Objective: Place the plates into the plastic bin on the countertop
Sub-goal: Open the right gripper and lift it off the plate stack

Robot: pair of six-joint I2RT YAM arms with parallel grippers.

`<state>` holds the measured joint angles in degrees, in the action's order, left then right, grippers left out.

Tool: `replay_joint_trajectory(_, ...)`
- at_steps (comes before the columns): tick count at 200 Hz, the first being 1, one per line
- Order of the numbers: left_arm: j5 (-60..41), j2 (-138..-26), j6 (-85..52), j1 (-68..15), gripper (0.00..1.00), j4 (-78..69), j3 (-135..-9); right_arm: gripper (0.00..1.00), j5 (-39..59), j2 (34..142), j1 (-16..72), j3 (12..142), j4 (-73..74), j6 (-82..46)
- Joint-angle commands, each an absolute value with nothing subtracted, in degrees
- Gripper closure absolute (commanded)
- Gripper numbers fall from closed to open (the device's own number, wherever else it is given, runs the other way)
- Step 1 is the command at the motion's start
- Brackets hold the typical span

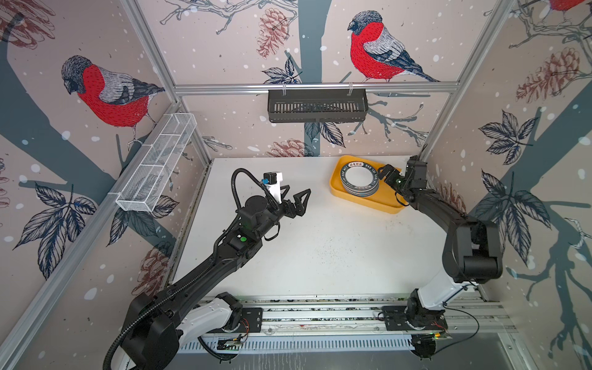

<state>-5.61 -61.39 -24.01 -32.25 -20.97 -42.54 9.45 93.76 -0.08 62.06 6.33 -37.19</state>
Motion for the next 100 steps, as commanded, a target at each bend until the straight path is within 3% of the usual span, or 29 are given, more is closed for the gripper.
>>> replay_joint_trajectory(1, -5.5, -61.1, -21.4, -30.7, 0.04, -20.4, -43.3, 0.00, 4.7, 89.9, -0.1, 59.1, 5.9, -34.6)
replay_joint_trajectory(53, 0.0, -61.5, -17.5, -28.1, 0.04, -20.1, -43.5, 0.00, -4.9, 79.4, -0.8, 50.9, 5.1, -31.9)
replay_joint_trajectory(100, 16.6, -60.6, -14.1, -23.3, 0.04, -24.9, -37.7, 0.00, -19.6, 69.0, -1.0, 41.5, 7.3, -31.1)
